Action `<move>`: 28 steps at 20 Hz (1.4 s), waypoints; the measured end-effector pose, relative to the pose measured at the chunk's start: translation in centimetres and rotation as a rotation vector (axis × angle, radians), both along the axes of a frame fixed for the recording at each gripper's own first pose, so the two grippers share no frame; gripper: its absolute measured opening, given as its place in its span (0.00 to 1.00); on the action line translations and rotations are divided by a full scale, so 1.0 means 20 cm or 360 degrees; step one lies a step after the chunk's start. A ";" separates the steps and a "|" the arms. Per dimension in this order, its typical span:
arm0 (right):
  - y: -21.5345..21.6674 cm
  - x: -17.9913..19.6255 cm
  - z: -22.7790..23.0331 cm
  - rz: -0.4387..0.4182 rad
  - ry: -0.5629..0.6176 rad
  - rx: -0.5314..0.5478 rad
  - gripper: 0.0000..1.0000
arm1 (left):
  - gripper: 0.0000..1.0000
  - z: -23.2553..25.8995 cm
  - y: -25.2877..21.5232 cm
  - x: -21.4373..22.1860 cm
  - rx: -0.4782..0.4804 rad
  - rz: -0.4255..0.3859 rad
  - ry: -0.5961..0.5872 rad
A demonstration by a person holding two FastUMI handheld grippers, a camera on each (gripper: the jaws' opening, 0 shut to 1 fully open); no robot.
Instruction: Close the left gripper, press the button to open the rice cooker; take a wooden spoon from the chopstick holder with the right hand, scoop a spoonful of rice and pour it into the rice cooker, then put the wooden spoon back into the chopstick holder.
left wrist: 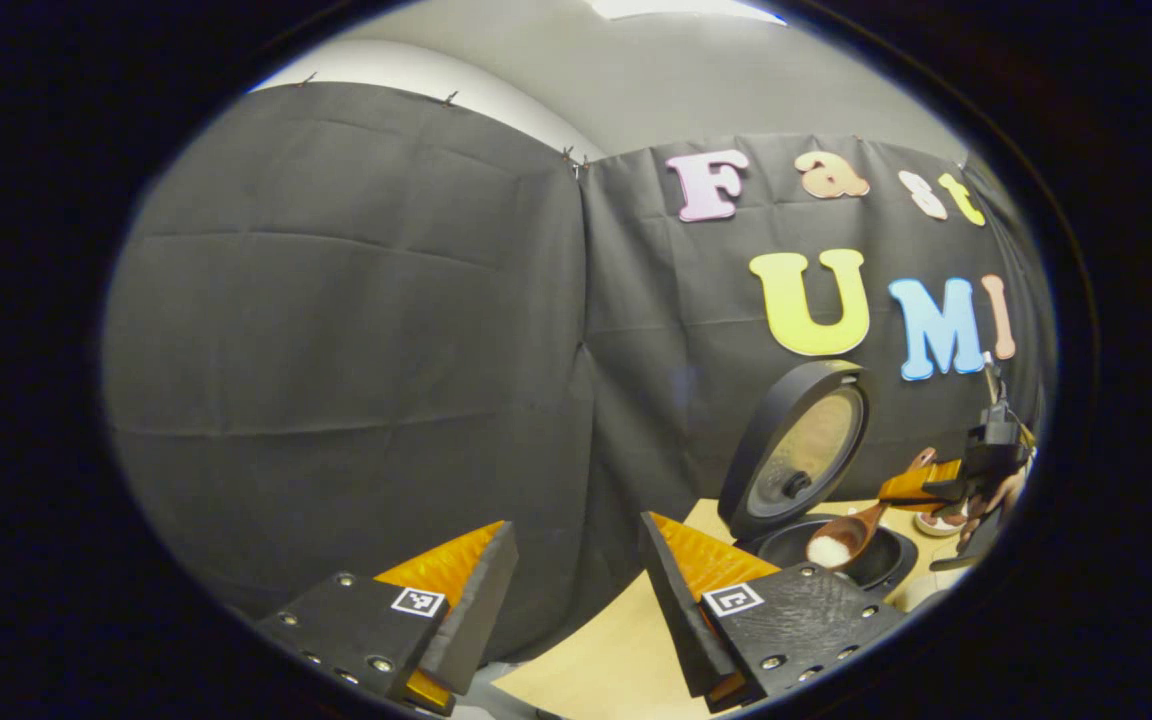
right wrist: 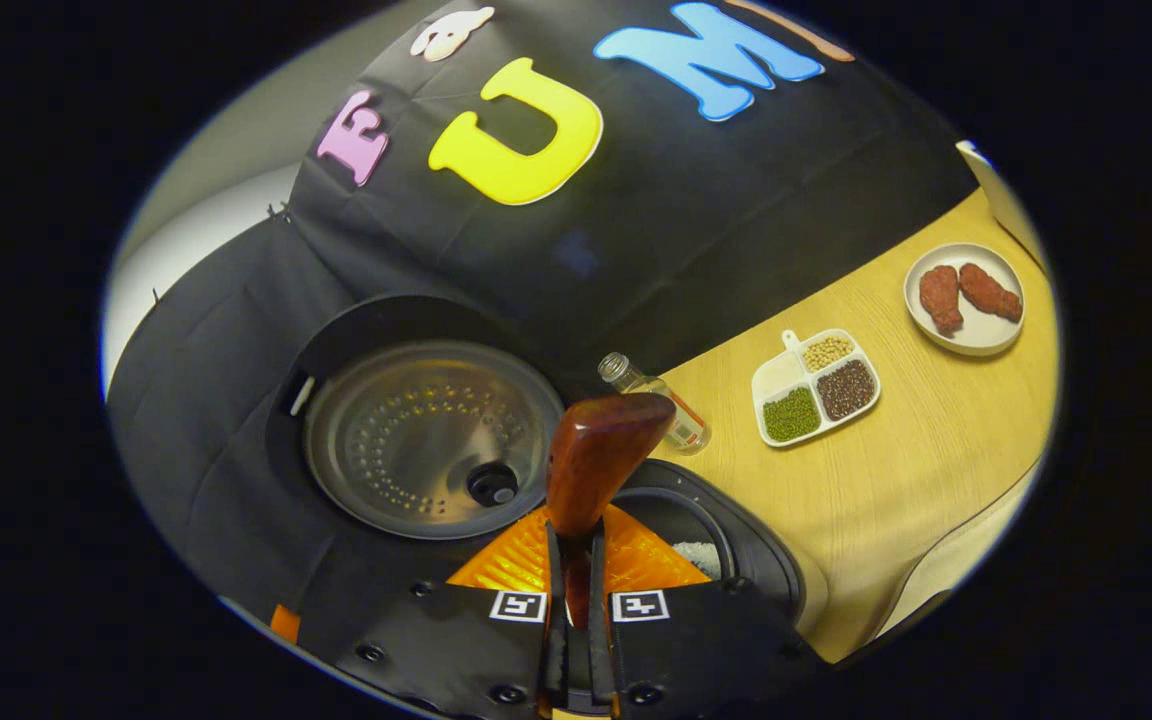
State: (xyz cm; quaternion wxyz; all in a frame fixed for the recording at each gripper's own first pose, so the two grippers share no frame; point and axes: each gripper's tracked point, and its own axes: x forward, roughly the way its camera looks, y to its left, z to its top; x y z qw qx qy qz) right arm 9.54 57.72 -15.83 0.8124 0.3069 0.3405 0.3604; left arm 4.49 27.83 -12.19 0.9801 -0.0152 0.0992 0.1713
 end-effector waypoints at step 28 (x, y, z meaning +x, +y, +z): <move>0.03 -0.16 0.15 0.0515 -0.1758 -0.0721 0.10 | 0.78 0.02 -0.16 0.05 -0.0021 -0.0051 0.0001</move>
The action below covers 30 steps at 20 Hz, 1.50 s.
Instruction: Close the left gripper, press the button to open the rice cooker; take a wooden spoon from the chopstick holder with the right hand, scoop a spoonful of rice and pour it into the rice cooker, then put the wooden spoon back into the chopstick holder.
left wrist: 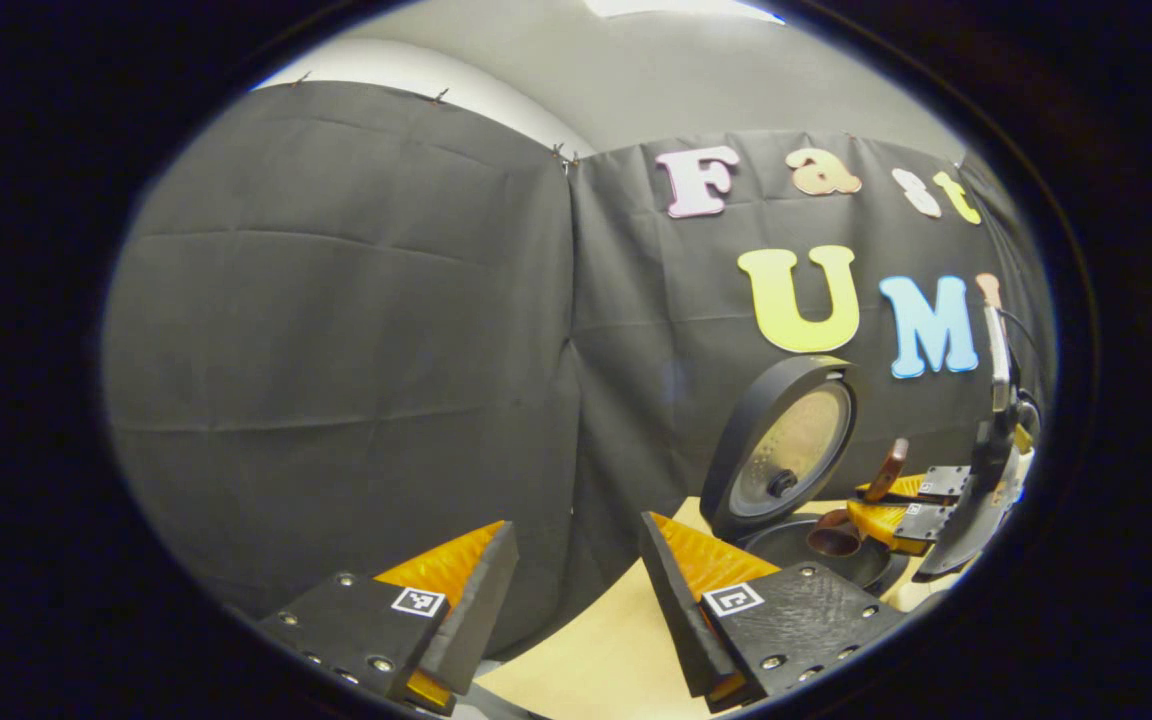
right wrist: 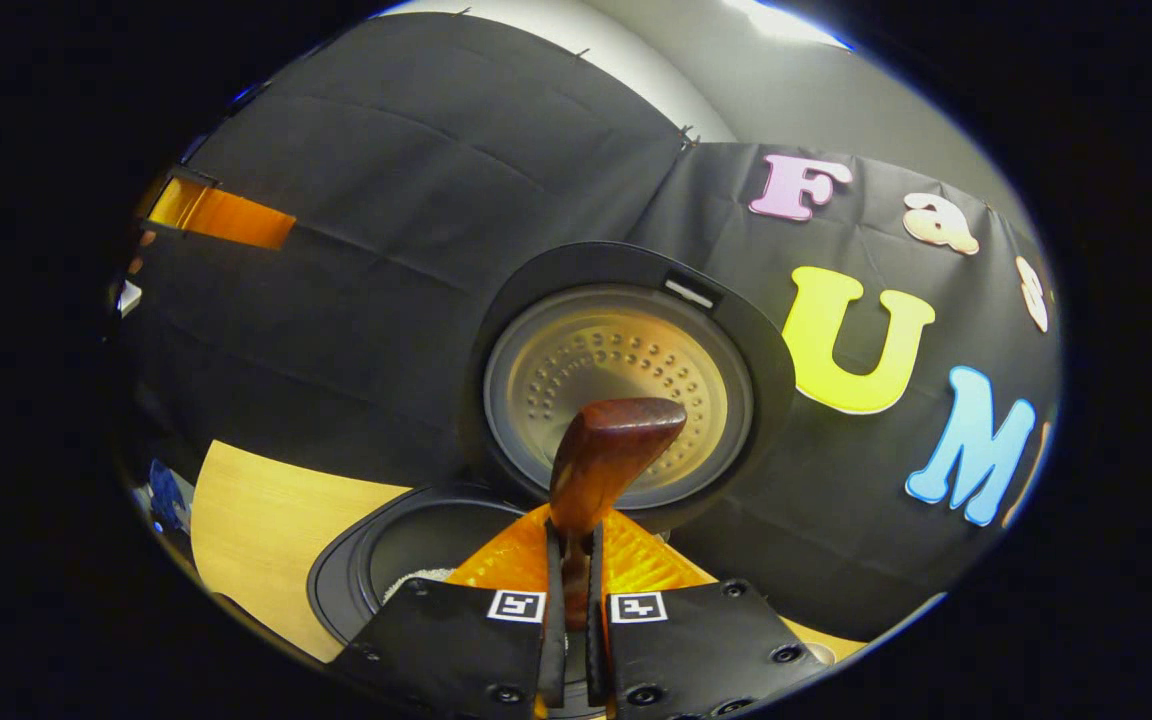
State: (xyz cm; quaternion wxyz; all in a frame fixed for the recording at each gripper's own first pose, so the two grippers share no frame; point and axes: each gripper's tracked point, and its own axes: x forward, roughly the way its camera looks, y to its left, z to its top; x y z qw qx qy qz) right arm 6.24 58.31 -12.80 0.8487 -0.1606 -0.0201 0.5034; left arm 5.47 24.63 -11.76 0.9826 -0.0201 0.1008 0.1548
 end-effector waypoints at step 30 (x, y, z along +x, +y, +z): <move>-1.45 0.46 0.30 -0.0857 0.0833 0.0666 0.10 | 0.77 0.32 -0.72 0.21 -0.0117 -0.0347 -0.0234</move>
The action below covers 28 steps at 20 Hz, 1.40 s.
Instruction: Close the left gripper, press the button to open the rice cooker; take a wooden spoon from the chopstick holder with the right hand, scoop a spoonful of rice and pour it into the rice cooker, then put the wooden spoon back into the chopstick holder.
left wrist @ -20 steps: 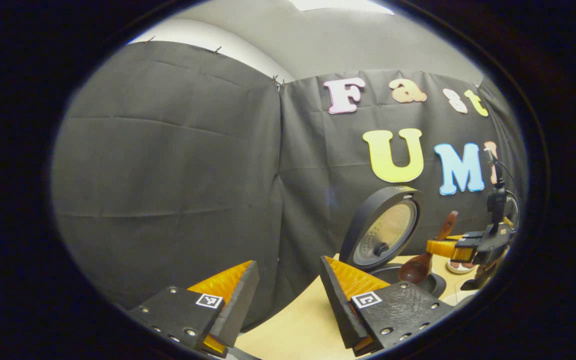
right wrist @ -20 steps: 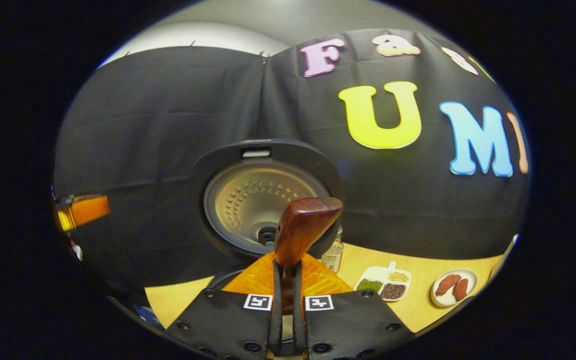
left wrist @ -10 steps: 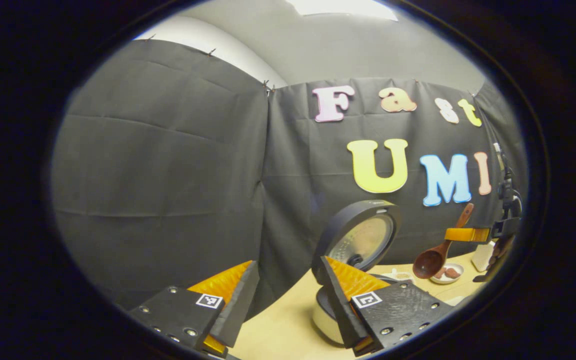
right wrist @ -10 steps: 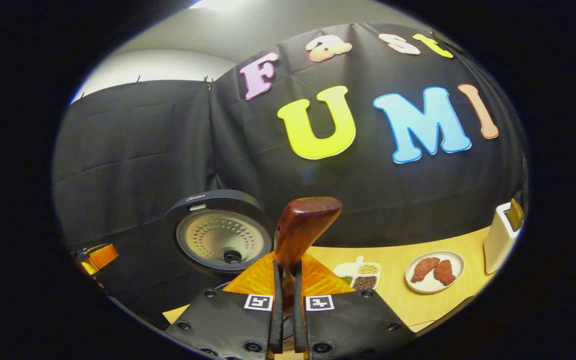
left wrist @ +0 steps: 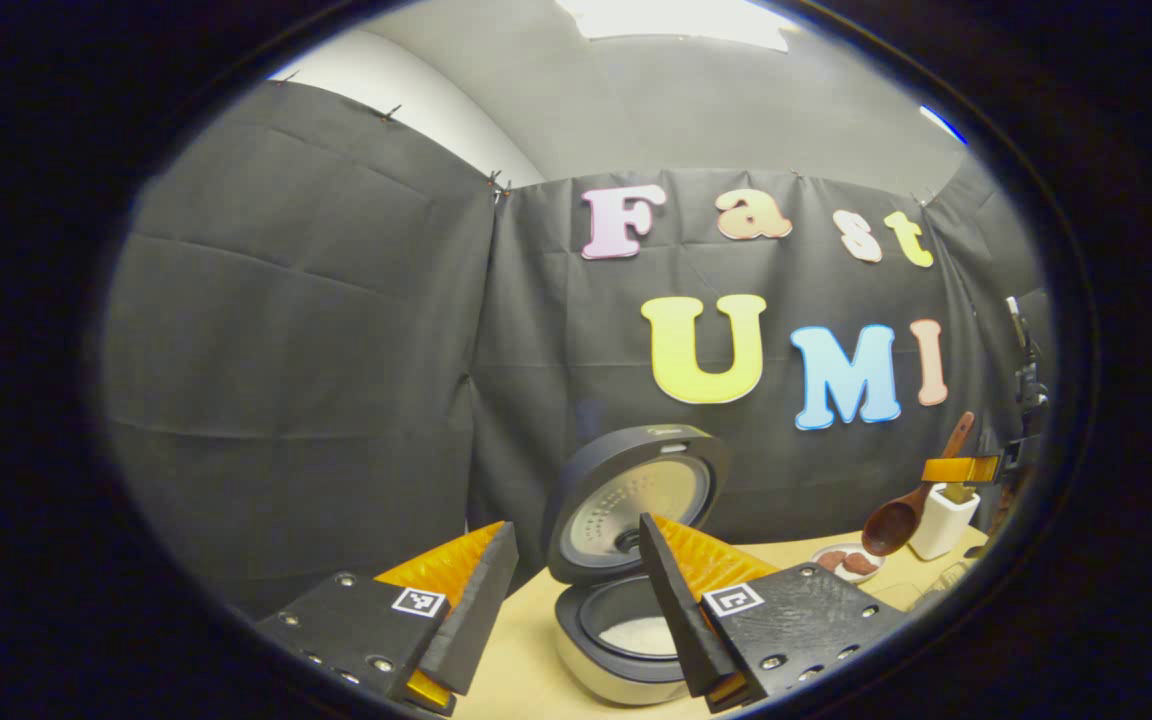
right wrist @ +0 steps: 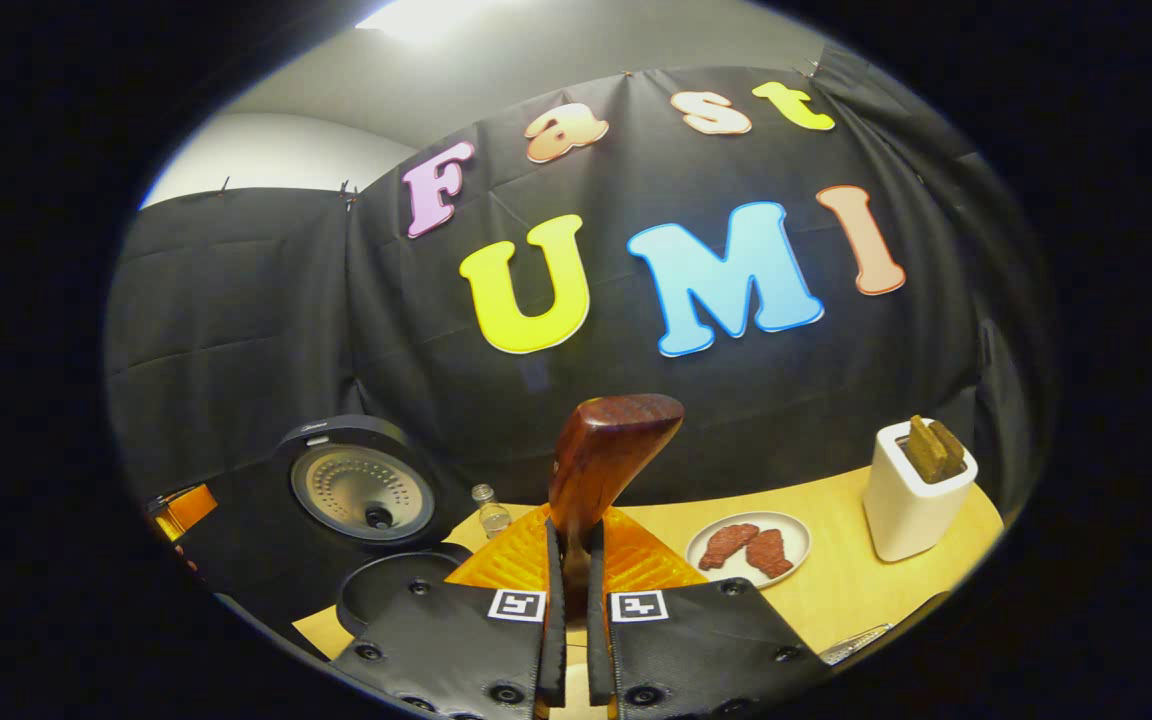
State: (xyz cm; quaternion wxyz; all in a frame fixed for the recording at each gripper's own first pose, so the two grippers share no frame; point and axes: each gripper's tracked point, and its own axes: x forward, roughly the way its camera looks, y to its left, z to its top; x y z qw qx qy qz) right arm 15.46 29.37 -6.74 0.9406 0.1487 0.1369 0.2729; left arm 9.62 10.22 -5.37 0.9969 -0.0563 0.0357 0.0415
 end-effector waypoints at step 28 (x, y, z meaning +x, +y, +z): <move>-1.09 -0.27 -0.67 -0.0477 0.0404 -0.0172 0.08 | 0.77 0.21 -0.51 -0.05 0.0047 -0.0202 -0.0054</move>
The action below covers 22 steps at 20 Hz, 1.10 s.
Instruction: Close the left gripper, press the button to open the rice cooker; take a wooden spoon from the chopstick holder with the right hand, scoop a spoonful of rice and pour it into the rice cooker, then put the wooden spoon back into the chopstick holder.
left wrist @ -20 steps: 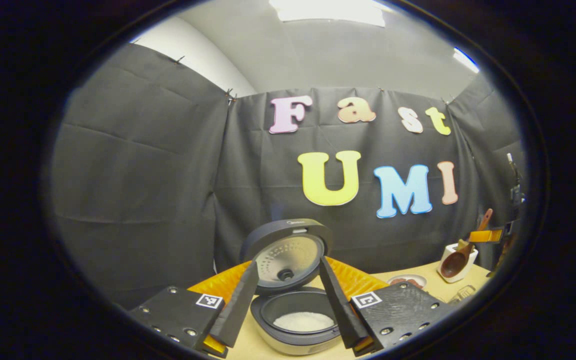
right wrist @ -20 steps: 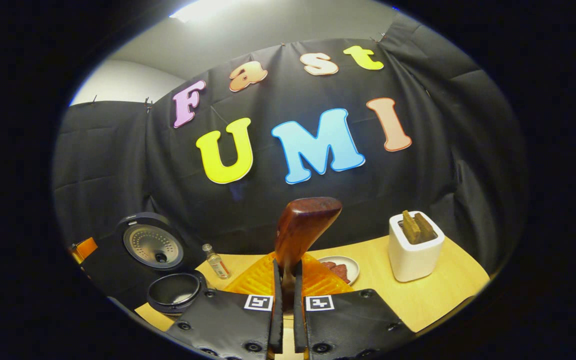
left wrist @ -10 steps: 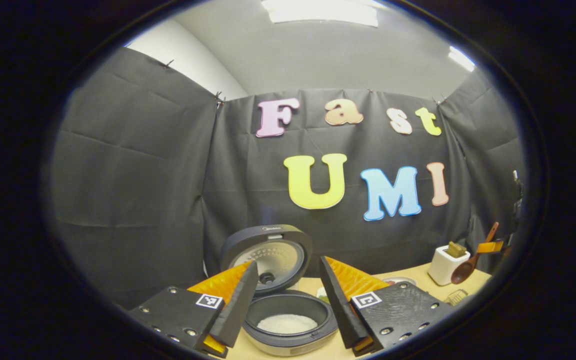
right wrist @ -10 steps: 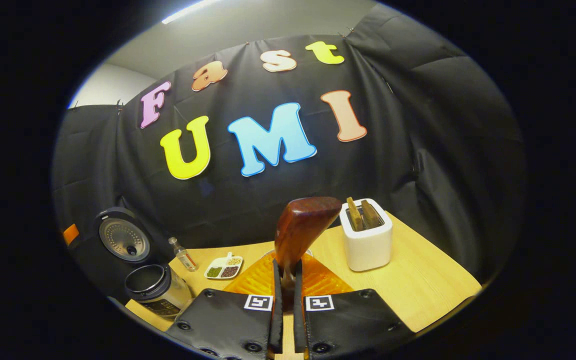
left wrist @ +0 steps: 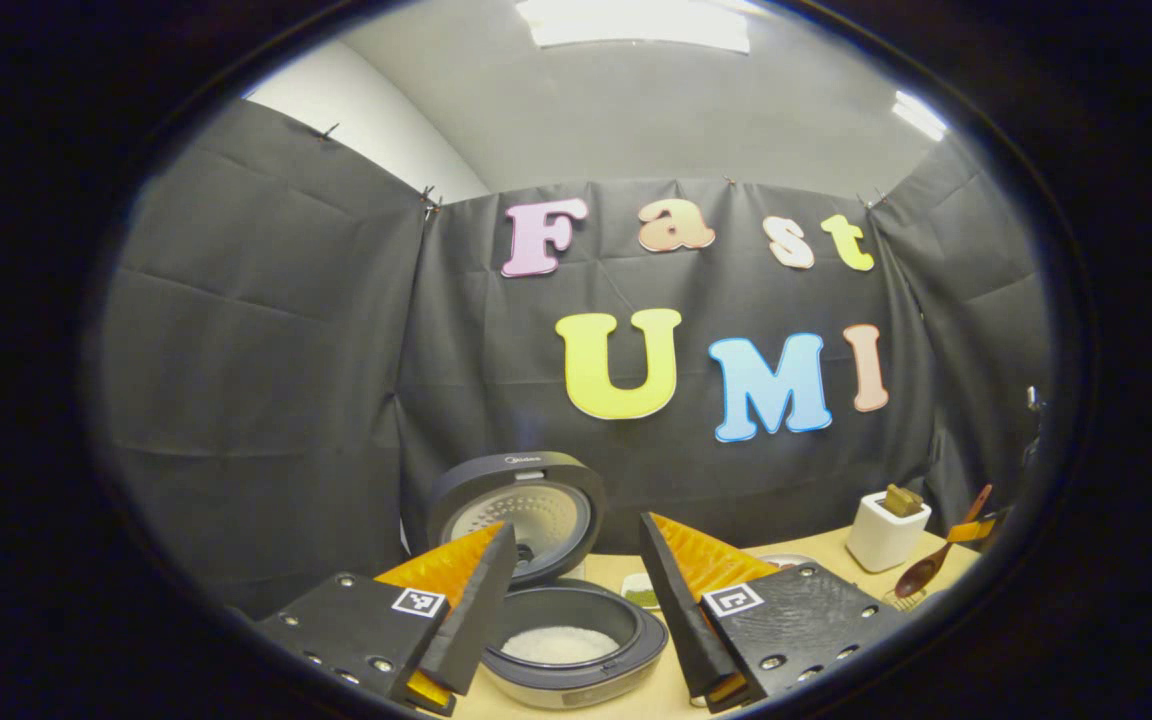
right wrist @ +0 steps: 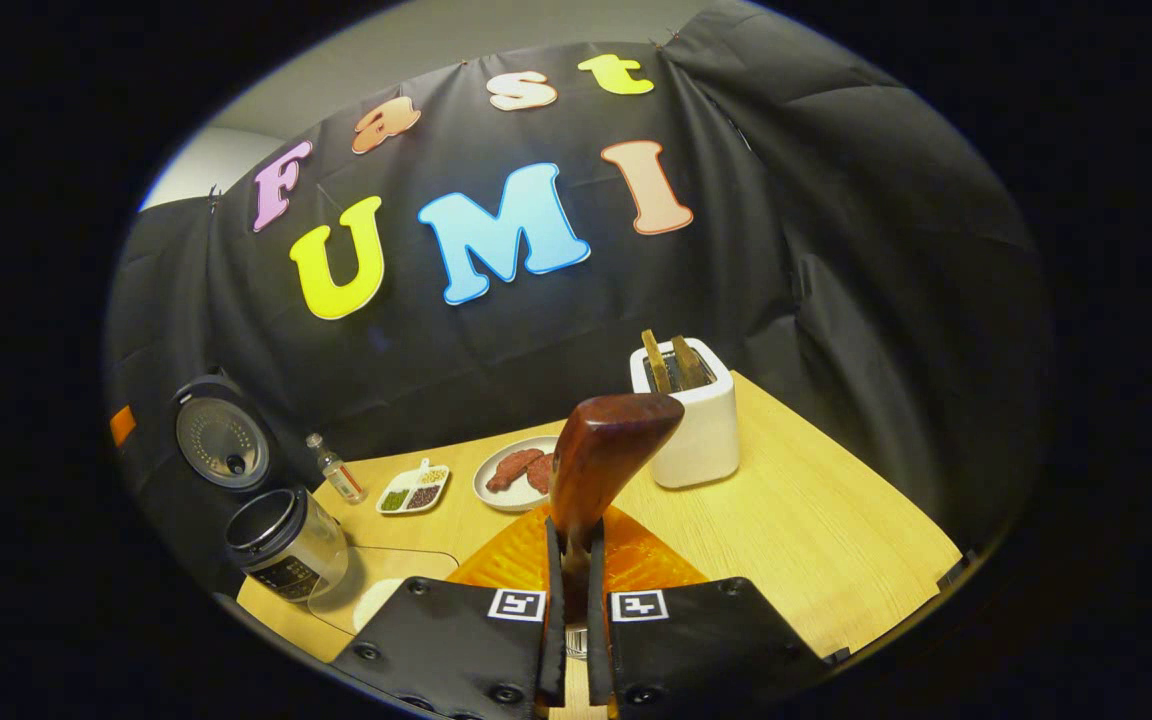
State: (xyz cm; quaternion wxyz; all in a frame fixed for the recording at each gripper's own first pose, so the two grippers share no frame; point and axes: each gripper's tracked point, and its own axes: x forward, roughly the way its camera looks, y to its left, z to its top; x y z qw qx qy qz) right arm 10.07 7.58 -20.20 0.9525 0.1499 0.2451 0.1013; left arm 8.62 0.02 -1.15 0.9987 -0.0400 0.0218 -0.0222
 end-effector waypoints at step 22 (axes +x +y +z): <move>-0.29 -0.16 0.07 -0.0210 -0.0081 -0.0373 0.98 | 0.77 0.04 0.16 0.30 0.0023 0.0028 0.0016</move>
